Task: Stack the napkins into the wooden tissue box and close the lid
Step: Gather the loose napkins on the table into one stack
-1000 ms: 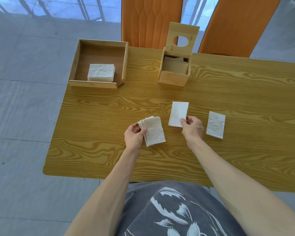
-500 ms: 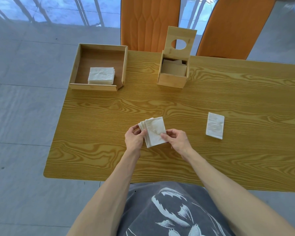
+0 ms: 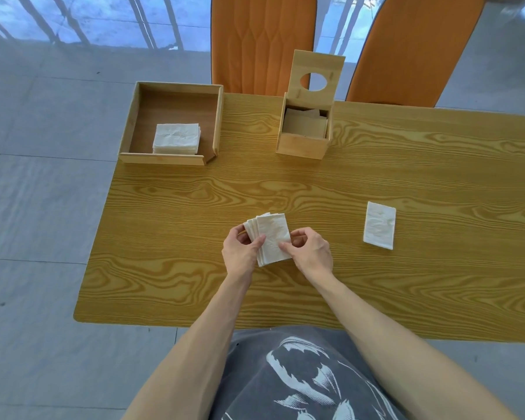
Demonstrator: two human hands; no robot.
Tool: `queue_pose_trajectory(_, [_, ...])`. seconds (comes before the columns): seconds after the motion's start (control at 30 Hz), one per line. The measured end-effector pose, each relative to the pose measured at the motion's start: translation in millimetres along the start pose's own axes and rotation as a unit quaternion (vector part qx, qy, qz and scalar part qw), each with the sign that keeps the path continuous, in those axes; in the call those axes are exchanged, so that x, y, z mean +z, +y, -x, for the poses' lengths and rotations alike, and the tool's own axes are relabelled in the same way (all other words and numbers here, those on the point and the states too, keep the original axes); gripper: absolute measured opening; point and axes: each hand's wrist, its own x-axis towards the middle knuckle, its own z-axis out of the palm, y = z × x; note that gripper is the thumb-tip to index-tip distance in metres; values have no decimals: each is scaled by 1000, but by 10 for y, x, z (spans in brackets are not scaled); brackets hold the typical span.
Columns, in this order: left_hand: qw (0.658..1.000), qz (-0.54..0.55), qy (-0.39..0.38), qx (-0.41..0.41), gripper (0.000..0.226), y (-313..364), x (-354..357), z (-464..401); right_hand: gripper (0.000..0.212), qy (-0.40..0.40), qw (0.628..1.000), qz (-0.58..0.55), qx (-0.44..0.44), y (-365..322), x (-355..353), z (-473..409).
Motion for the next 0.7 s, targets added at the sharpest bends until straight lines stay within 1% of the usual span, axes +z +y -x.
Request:
queue_pose_trajectory(0.07, [1000,-8,6,-1,48,-14,9,-11,37,20,1000,-10,7,27,-67,-43])
queue_pose_trajectory(0.13, [1000,-14,8,-6,48,-18,9,-20,34,64,998,-11,22,83,-195,-127])
queue_pose_trajectory(0.27, [999,-24,20,-5,46,-33,39,-19,24,161,981,25,107,262,-564,-341])
queue_pose_trajectory(0.33, [999,-28,17,0,45,-22,91,7,21,190,971,38,139,362,-719,-424])
queue_pose_trajectory(0.4, [1000,-29,10,1,45,-8,143,22,22,211,964,39,154,435,-835,-477])
queue_pose_trajectory(0.57, [1000,-19,-7,-11,47,19,212,33,45,216,952,50,211,571,-987,-538])
queue_pose_trajectory(0.7, [1000,-8,-18,-21,49,0,230,22,48,191,941,41,278,664,-1003,-551])
